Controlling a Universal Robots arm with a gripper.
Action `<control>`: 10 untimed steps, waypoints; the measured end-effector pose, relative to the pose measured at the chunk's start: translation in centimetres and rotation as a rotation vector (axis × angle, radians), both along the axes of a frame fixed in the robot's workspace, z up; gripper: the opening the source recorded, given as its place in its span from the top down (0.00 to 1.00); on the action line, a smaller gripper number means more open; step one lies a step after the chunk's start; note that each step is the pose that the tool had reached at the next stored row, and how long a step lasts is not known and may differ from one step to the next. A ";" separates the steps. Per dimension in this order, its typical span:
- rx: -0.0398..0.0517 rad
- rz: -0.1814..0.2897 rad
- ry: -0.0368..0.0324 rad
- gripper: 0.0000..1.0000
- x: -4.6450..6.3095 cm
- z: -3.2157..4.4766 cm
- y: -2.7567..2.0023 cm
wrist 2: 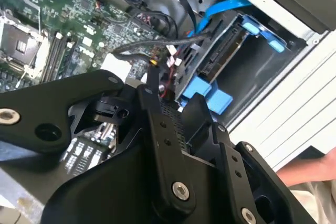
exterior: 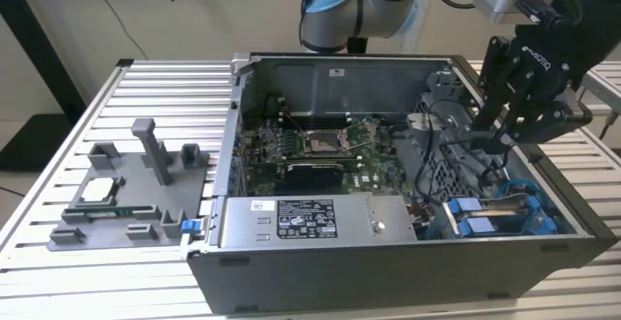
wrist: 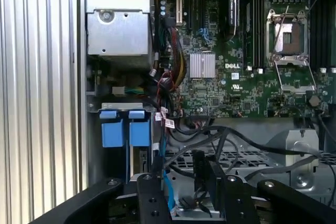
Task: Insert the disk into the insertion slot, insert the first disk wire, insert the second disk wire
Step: 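Insert the disk into the insertion slot, then insert the first disk wire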
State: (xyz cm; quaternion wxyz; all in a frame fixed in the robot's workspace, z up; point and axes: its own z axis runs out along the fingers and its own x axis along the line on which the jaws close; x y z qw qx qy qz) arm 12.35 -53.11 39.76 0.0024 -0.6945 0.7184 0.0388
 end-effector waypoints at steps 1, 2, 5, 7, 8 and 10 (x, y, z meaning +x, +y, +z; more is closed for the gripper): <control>0.0002 0.000 -0.0016 0.00 -0.2 -0.13 0.18; 0.0002 0.000 -0.0032 0.00 -0.4 -0.30 0.33; 0.0004 0.007 -0.0190 0.00 -0.7 -0.70 0.52; 0.0006 0.022 -0.0403 0.00 -0.7 -0.78 0.55; 0.0006 0.031 -0.0527 0.00 -0.7 -0.79 0.55; 0.0005 0.039 -0.0656 0.00 -0.8 -0.80 0.57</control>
